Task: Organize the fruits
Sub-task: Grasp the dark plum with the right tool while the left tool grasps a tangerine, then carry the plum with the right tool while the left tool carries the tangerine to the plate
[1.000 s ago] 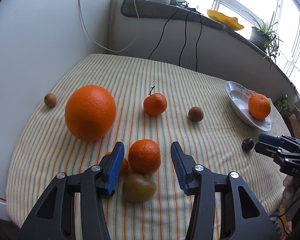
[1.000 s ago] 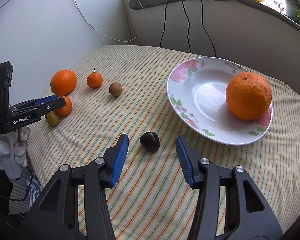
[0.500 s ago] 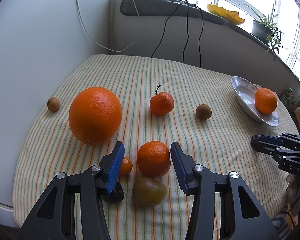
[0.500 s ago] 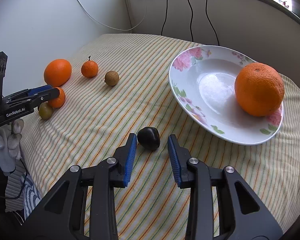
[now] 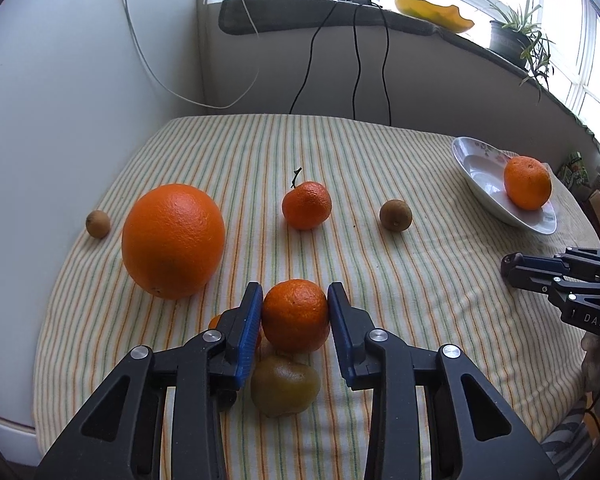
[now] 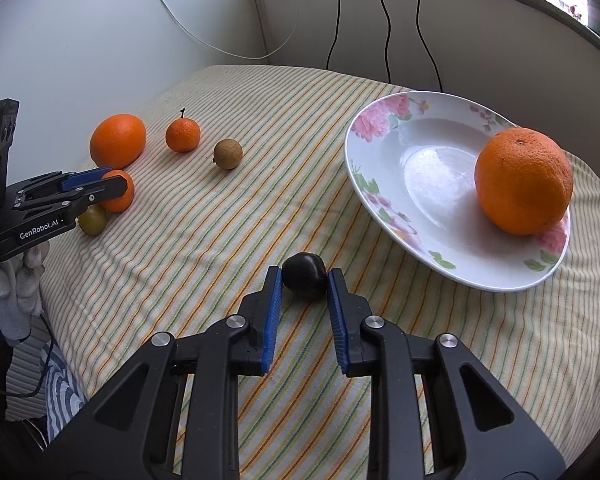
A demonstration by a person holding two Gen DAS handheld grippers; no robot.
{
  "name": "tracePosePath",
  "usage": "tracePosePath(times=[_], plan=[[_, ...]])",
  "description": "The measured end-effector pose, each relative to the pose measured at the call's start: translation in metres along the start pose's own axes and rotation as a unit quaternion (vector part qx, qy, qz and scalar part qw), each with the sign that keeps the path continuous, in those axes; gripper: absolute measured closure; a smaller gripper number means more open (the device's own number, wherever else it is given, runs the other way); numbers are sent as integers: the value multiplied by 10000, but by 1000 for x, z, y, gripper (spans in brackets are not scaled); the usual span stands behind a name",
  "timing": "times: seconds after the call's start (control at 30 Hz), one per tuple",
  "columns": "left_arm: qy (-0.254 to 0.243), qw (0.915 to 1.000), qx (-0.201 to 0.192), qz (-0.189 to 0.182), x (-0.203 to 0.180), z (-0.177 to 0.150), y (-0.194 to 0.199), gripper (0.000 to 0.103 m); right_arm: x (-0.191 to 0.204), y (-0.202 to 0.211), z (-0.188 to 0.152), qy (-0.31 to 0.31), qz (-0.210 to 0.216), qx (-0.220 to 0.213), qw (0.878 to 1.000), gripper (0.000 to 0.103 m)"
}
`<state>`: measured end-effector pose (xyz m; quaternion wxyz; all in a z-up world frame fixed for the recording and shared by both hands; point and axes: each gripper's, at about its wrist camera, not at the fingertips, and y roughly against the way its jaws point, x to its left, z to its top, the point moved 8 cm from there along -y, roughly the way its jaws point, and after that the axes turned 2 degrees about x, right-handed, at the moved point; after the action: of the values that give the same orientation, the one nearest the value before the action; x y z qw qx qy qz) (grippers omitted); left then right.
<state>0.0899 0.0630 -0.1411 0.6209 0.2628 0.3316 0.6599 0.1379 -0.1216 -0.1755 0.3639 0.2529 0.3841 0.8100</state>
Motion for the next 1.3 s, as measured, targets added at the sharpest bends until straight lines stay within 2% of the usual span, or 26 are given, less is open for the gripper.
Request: tracePosePath(times=[0.23, 0.73, 0.97, 1.3], plan=[[39, 9995, -203, -243, -10, 13, 12, 71, -6, 11, 1, -98, 28, -151, 9998, 79], [-246, 9935, -455, -1016, -81, 52, 11, 71, -32, 53, 17, -316, -38, -626, 9975, 79], [-334, 9896, -401, -1339, -111, 64, 1, 71, -45, 53, 22, -418, -122, -701, 9966, 79], [-499, 9855, -301, -1593, -146, 79, -17, 71, -62, 51, 26, -533, -188, -732, 9957, 79]])
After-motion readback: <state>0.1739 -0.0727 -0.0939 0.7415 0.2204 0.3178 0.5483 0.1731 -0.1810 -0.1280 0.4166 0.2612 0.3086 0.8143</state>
